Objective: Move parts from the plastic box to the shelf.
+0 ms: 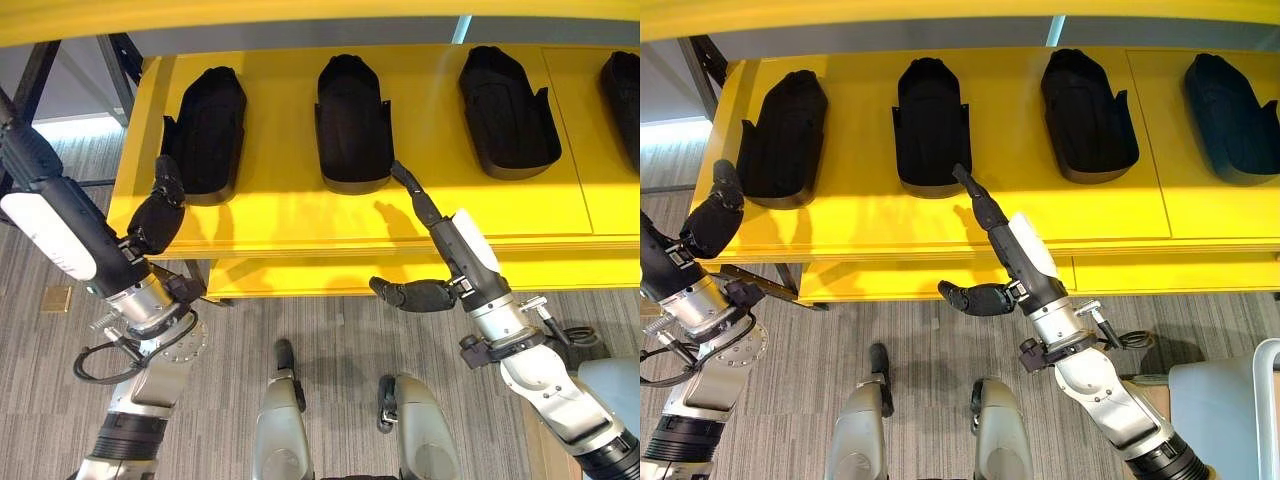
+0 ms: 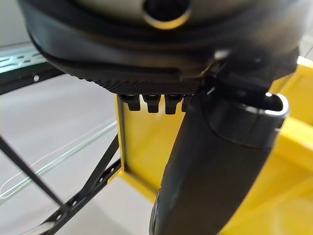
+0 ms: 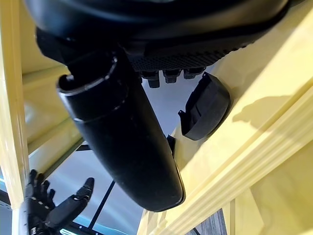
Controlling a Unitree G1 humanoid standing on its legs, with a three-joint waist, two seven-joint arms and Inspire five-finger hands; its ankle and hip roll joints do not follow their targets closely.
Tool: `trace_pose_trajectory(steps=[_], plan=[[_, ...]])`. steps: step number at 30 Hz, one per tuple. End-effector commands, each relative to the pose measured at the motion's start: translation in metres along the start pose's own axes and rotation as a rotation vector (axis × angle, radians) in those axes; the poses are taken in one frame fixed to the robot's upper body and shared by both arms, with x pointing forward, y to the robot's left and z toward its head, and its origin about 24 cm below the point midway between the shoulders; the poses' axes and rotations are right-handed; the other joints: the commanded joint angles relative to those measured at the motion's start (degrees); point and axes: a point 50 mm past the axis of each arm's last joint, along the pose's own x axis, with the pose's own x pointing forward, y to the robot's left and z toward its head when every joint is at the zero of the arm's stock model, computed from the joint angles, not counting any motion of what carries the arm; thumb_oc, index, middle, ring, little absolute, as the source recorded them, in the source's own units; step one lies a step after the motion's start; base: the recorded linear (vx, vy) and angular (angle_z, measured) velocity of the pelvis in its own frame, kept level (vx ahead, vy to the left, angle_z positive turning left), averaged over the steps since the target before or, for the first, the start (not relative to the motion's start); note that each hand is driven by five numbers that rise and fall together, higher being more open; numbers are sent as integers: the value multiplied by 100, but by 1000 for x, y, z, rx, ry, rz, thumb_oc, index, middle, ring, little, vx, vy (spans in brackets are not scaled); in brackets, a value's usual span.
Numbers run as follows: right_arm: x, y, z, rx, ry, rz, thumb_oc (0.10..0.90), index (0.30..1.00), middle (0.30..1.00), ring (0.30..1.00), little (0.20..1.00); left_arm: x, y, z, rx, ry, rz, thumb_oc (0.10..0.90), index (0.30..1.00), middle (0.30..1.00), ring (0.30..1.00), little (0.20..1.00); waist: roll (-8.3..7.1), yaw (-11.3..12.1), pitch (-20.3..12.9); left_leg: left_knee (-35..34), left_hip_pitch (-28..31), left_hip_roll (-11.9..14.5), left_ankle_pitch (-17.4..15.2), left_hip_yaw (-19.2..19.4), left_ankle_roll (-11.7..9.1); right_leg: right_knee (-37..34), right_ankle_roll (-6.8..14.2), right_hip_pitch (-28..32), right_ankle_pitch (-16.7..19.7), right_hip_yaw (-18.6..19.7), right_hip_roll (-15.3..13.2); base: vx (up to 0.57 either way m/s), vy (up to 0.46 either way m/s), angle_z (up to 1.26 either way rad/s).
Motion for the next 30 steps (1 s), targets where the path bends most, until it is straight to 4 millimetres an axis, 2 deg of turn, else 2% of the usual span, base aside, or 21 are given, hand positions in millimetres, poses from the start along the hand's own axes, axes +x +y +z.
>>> trace_pose_trajectory(steps=[1,11,19,22,29,30], plan=[[16,-15,36,29,-257,-121,900,1000,1000,1000,1000,13,-6,3,-1,-42,-43,900,1000,1000,1000,1000,-78,-100,-607,209,64,-168,-688,62,153,-401,18,301,137,-140,148,41,8,-3],[17,-16,33,23,-243,-99,900,1000,1000,1000,1000,3,-23,-13,100,3,-224,900,1000,1000,1000,1000,-33,-234,-603,192,134,-169,-696,164,163,-411,49,227,200,-65,127,22,21,-1],[13,-16,30,15,-232,-103,900,1000,1000,1000,1000,-25,-21,-36,154,159,-289,900,1000,1000,1000,1000,-19,-270,-572,234,120,-207,-737,214,192,-410,53,127,233,-10,92,16,14,-7],[13,-16,30,16,-236,-117,900,1000,1000,1000,1000,-32,-23,-37,157,191,-314,900,1000,1000,1000,1000,-28,-253,-544,245,93,-216,-742,198,202,-394,51,79,243,-12,106,-5,-14,1],[11,-19,30,5,-235,-156,900,1000,1000,1000,1000,-40,-4,-42,167,258,-181,900,1000,1000,1000,1000,-40,-151,-495,238,60,-256,-744,124,218,-411,20,48,253,-48,116,-6,-27,1],[10,-20,30,1,-235,-172,900,1000,1000,1000,1000,-38,9,-46,176,284,-74,900,1000,1000,1000,1000,-43,-108,-487,230,48,-266,-739,102,217,-413,14,27,254,-61,108,0,0,0]])
